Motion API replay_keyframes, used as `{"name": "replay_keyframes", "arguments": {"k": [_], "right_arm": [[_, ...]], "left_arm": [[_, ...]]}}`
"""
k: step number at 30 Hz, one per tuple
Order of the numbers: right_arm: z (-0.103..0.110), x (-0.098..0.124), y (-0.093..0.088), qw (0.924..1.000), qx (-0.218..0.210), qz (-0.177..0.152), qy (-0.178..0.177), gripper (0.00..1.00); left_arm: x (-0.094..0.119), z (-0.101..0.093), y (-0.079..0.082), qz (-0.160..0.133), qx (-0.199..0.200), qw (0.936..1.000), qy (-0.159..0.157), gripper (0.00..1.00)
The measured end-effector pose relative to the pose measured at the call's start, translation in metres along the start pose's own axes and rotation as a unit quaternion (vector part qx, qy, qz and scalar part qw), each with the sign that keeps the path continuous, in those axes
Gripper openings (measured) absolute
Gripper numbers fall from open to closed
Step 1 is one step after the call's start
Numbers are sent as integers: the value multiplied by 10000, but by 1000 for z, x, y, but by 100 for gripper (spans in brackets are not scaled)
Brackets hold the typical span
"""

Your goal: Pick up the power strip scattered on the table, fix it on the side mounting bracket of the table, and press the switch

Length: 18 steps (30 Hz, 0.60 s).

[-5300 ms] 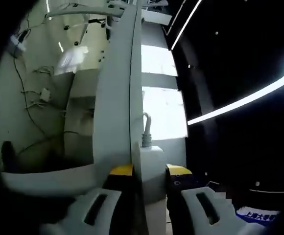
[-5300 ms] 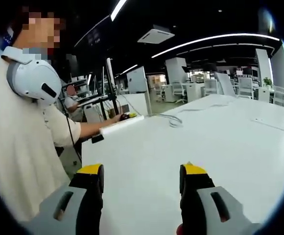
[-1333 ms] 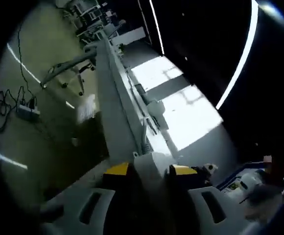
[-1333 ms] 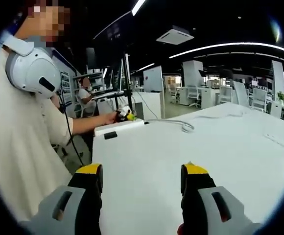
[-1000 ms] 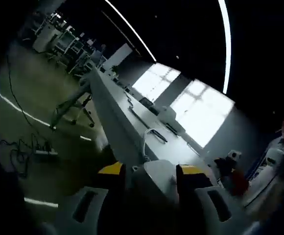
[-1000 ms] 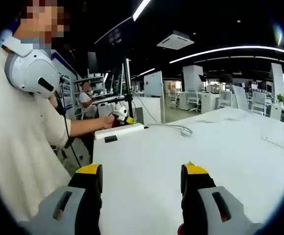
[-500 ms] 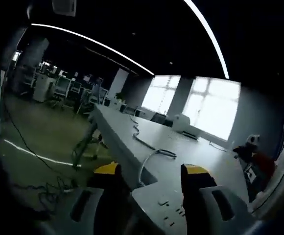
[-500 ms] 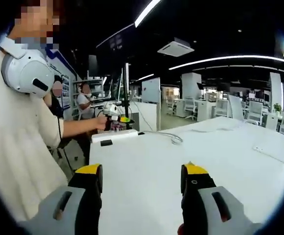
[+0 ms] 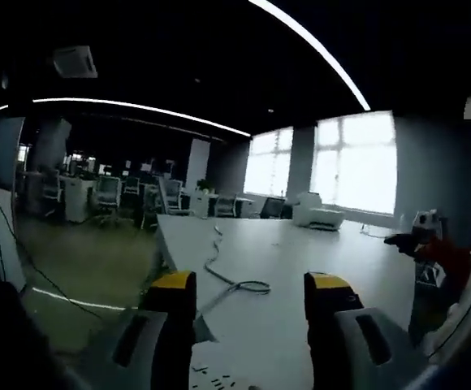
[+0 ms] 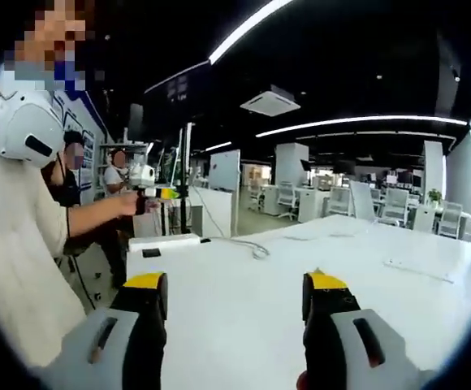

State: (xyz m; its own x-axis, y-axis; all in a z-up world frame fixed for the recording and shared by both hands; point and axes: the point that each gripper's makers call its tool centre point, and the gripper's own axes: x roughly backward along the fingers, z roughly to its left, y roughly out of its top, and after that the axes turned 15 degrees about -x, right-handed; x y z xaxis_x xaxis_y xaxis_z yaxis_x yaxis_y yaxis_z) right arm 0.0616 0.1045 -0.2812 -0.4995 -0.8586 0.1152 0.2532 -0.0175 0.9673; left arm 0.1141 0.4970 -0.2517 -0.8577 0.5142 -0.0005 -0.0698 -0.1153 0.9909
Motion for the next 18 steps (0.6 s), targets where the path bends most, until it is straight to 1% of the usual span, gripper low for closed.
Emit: {"name": "replay_keyframes", "arguments": {"k": [1, 2, 5, 6, 9, 11, 12, 14, 16, 18], "right_arm": [[-1, 2, 1, 10000, -16, -47, -1, 63], [-2, 4, 1, 10000, -35, -81, -9, 63], [-9, 10, 4, 9996, -70, -226, -151, 64], [-13, 12, 5, 9993, -111, -285, -216, 64], [-23, 18, 8, 9980, -197, -437, -414, 64], [-28, 22, 9, 9972, -250, -510, -488, 64], [-29, 25, 9, 9970, -299, -539, -465, 64], [-32, 30, 10, 9962, -350, -610, -515, 64], [-37, 35, 11, 9951, -368, -666, -627, 64], [-43, 41, 12, 9931, -360, -767, -814, 64]], "left_arm": [[0, -6, 6, -49, -32, 10000, 20, 57], [0, -10, 11, -112, -144, 9998, 63, 57], [0, -25, 17, -94, -284, 9995, 124, 58], [1, -28, 19, -122, -351, 9991, 225, 58], [4, -35, 19, -156, -450, 9978, 452, 59], [6, -40, 16, -113, -652, 9963, 555, 59], [7, -44, 12, -44, -726, 9957, 573, 59], [9, -50, 9, -66, -708, 9959, 557, 59], [12, -51, 10, -149, -723, 9949, 690, 58], [14, -52, 10, -182, -736, 9939, 800, 59]]}}
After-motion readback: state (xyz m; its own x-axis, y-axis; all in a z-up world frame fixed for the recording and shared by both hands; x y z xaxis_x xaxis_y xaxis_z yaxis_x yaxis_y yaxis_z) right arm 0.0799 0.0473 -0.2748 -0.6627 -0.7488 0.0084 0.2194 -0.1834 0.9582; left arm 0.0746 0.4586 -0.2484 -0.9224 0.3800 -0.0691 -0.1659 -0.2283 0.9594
